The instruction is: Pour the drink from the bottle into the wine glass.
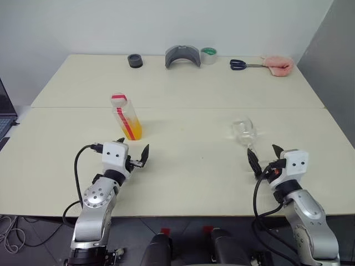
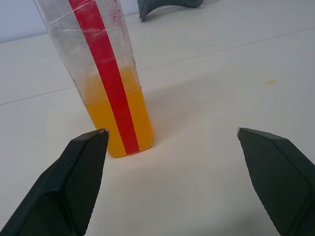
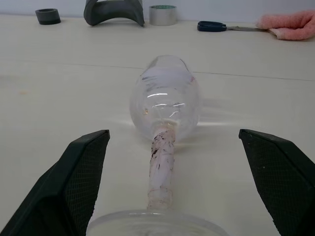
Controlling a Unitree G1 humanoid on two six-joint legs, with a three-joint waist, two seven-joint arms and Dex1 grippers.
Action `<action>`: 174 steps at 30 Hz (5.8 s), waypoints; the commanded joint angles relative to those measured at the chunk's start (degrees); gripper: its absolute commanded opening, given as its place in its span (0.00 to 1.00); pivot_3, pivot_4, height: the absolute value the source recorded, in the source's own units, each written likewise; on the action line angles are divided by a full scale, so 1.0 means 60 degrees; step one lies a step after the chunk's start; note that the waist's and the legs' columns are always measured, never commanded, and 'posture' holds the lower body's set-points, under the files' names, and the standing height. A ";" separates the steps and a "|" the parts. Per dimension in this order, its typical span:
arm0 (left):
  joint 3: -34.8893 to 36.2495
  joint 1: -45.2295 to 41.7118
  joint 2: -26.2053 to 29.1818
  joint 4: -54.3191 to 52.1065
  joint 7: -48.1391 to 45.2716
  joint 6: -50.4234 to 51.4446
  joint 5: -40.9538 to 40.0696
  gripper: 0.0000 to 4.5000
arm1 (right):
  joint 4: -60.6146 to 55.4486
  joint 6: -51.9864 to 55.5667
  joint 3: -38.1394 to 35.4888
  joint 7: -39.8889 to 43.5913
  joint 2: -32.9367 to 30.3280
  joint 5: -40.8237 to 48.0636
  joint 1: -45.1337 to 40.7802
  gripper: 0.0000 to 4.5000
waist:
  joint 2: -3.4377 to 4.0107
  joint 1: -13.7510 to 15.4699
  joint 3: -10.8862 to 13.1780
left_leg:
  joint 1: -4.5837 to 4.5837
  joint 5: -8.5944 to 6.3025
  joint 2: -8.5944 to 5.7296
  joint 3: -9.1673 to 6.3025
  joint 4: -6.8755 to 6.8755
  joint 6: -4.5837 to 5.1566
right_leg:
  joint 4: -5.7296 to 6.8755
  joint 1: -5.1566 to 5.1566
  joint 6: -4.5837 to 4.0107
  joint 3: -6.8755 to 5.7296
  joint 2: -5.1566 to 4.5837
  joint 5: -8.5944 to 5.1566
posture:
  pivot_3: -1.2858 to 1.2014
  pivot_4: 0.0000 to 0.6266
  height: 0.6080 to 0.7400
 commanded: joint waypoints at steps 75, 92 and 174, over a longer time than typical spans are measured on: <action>0.0740 -0.3250 -0.0434 0.1875 0.1888 0.0371 0.0051 1.00 | -0.1100 0.2670 0.1595 0.3792 -0.2489 0.3402 -0.3625 1.00 | -0.0035 0.0012 -0.0025 | 0.0002 -0.0013 -0.0005 -0.0005 0.0024 0.0022 | 0.0001 0.0014 -0.0001 -0.0010 0.0000 0.0000 | 0.52 0.24 1.00; 0.0449 -0.4618 -0.0638 0.2782 0.2184 0.0282 0.0334 1.00 | -0.1093 0.2761 0.1576 0.3799 -0.2555 0.3319 -0.3731 1.00 | -0.0035 0.0006 -0.0025 | -0.0017 -0.0013 -0.0005 -0.0014 0.0037 0.0022 | 0.0002 0.0009 -0.0001 -0.0016 0.0000 0.0000 | 0.52 0.24 1.00; -0.2487 -0.6005 0.0173 0.3122 -0.6437 0.0161 -0.1756 0.41 | -0.0448 0.4543 0.3210 0.1252 -0.0908 0.1526 -0.6289 0.42 | -0.0032 -0.0093 -0.0024 | -0.0092 -0.0023 -0.0011 -0.0062 0.0116 0.0036 | 0.0014 -0.0019 -0.0001 -0.0046 0.0002 0.0000 | 0.52 0.24 1.00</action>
